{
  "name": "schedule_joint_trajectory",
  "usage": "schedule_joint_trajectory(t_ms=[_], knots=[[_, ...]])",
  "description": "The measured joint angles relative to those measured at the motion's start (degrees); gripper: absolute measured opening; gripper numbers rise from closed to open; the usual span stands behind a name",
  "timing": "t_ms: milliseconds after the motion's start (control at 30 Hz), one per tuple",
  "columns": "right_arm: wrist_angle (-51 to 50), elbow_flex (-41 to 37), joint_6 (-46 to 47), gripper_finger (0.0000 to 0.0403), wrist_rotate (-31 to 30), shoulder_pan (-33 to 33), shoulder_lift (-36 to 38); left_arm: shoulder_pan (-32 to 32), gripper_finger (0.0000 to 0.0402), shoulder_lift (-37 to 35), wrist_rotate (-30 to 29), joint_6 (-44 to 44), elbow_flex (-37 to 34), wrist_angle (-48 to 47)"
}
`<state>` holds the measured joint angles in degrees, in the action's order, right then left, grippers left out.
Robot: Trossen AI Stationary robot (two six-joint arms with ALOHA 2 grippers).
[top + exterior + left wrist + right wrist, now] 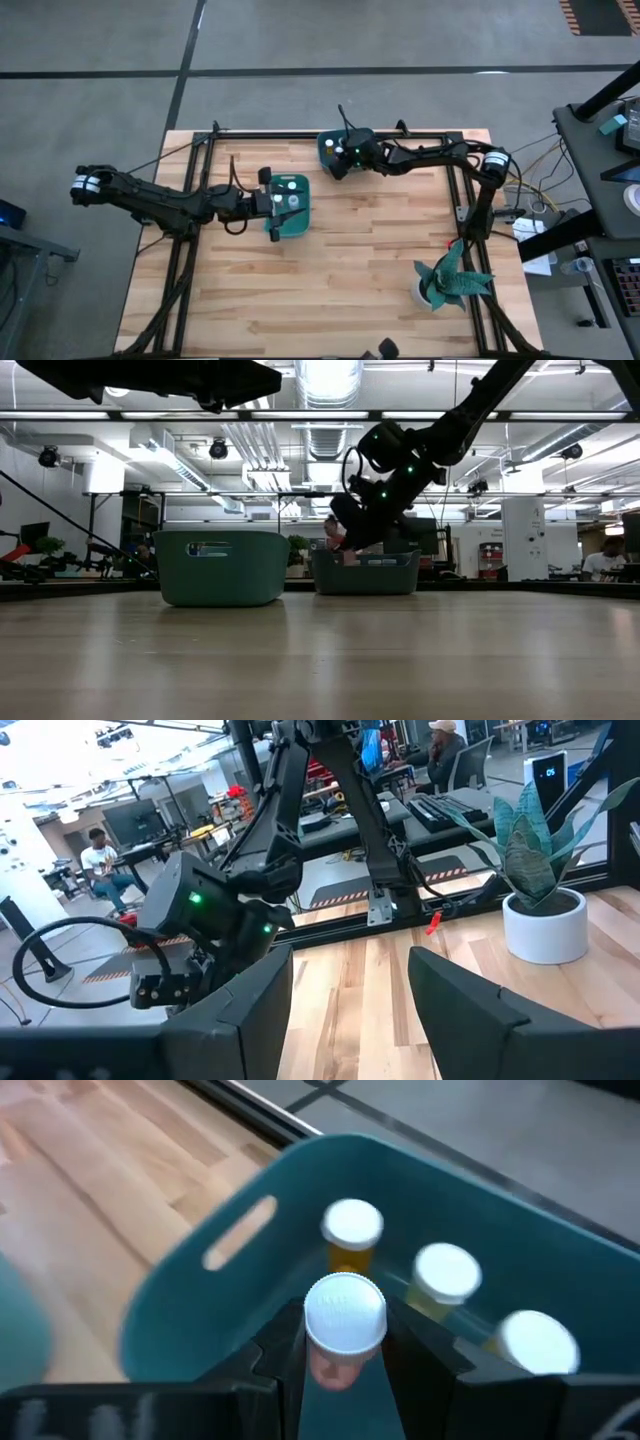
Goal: Pick and place medicine bottles into bin by pill shape (circle, oval)
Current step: Put the pink tablet pill bottle into the blue bin
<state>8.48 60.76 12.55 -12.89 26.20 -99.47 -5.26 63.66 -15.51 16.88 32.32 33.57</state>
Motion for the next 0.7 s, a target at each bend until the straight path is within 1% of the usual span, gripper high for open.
schedule_joint_trajectory(t_ms=[100, 500, 700], knots=[[-0.05, -0.68, -0.43, 0.0105, -1.72, 0.0, -0.09, 0.0, 0.0184, 0.0, 0.0, 0.0, -0.03, 0.02], [0.41, -1.08, -0.47, 0.0115, -2.37, 0.0, -0.09, 0.0, 0.0184, 0.04, 0.02, 0.0, -0.04, 0.02], [1.04, -1.67, -0.15, 0.0117, -4.3, 0.0, -0.09, 0.0, 0.0184, 0.04, 0.02, 0.0, -0.04, 0.02]])
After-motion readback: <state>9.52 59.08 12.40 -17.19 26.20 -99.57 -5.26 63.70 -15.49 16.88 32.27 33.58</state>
